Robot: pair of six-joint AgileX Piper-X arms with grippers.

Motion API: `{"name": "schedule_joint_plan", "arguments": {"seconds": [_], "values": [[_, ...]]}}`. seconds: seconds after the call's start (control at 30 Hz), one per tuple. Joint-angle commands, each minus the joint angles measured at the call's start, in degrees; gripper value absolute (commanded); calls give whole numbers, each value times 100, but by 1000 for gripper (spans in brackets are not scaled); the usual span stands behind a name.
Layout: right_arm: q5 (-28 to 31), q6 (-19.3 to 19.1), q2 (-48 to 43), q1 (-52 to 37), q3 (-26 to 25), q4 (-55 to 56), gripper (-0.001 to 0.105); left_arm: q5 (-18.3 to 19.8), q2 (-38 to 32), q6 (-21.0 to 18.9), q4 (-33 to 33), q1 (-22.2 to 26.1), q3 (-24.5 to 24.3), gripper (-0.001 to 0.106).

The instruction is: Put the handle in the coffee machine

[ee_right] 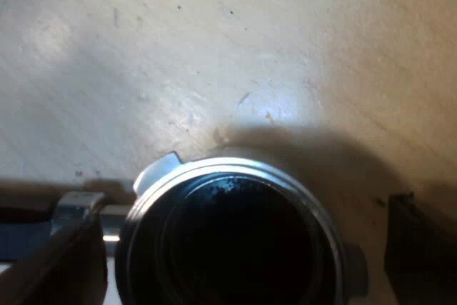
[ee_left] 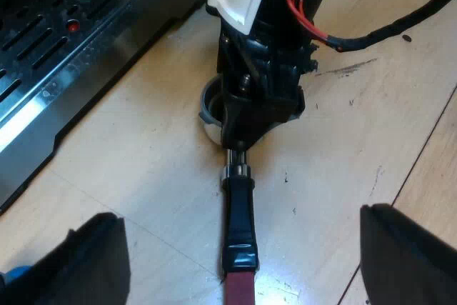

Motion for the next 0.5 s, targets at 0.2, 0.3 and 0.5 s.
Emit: {"name": "schedule_joint_plan", "arguments": {"seconds": [0.2, 0.3, 0.5], "values": [[-95, -142, 207, -20, -12, 4, 79, 15, -18, -60, -51, -34, -3, 68], [-95, -186, 211, -20, -12, -41, 79, 15, -18, -60, -51, -34, -3, 68], [-95, -212, 211, -20, -12, -49, 79, 15, -18, -60, -51, -34, -3, 68]]}}
